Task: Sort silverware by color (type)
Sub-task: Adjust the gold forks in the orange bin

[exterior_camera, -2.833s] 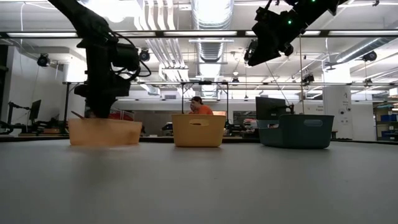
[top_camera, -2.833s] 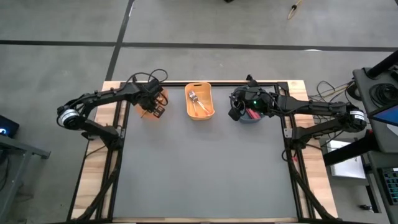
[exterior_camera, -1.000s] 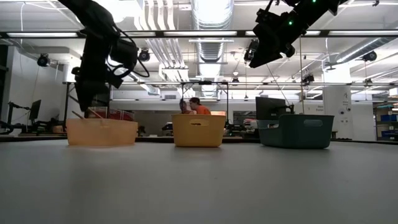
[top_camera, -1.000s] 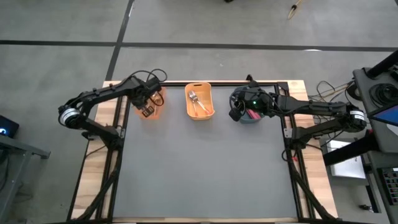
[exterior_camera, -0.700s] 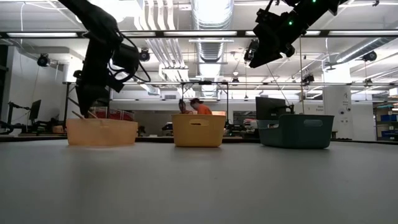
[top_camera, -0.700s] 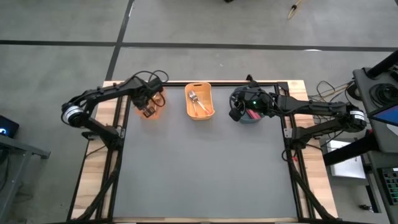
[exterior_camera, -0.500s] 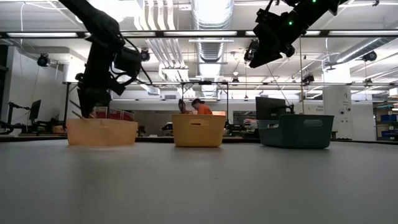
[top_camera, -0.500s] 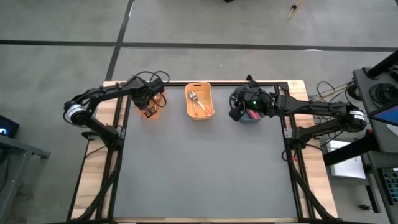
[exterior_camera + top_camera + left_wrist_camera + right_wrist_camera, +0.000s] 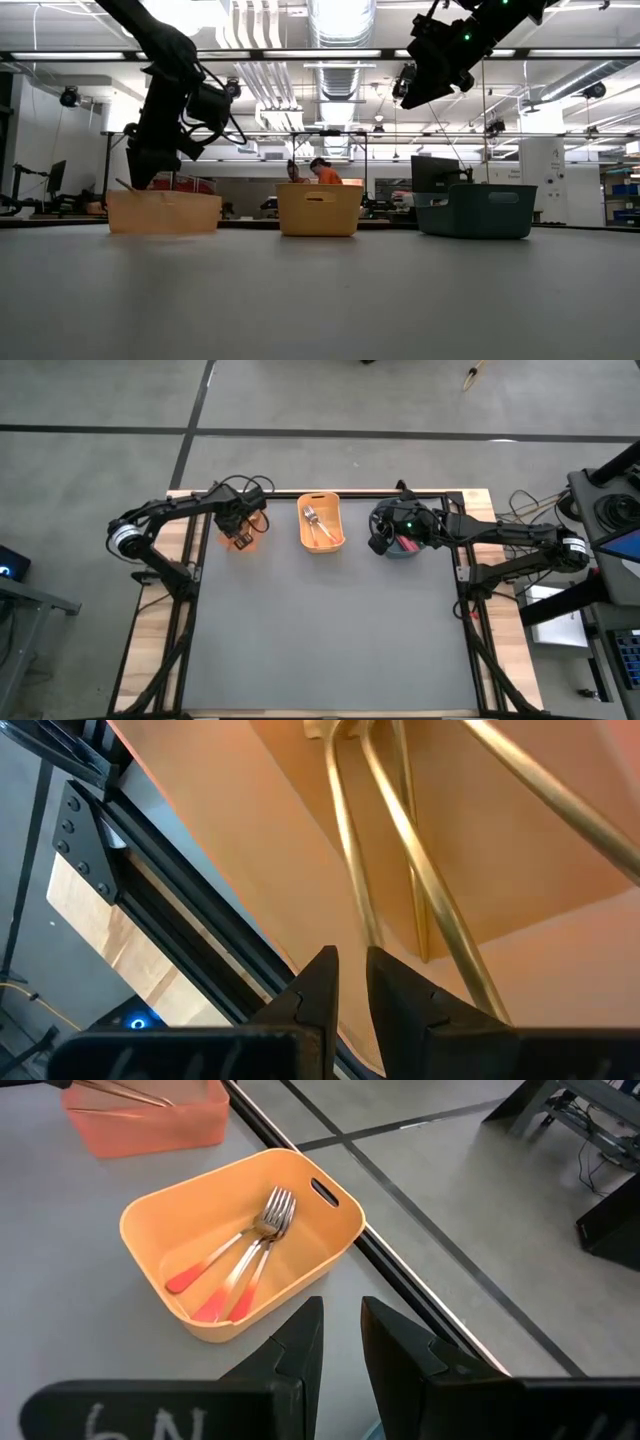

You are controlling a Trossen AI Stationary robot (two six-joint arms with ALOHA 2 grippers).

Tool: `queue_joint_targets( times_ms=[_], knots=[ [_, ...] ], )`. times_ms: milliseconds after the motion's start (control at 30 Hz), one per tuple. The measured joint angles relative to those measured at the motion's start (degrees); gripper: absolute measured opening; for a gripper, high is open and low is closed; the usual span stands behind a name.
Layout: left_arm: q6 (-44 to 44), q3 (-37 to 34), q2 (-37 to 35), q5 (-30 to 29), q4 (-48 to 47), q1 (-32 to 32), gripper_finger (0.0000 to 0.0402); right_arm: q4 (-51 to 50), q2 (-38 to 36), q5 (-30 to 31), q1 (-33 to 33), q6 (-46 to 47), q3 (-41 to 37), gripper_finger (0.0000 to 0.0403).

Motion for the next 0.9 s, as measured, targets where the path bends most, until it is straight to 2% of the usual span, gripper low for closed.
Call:
queue_joint_targets(
  times_ms=[467, 767, 900],
  knots=[
    [-1.18, 0.15, -3.76, 0.16, -0.24, 0.01, 0.0039, 0.02, 0.0, -0.01, 0.0, 0.03, 0.0, 0.0063],
    [-7.16, 0.17, -9.21, 11.29, 3.16, -0.17, 0.0039, 0.04, 0.0, 0.01, 0.0, 1.12, 0.0, 0.0063],
    [-10.67, 0.17, -9.79, 12.74, 4.07, -0.54, 0.0039, 0.04, 0.0, 0.0, 0.0, 1.43, 0.0, 0.0063]
  ],
)
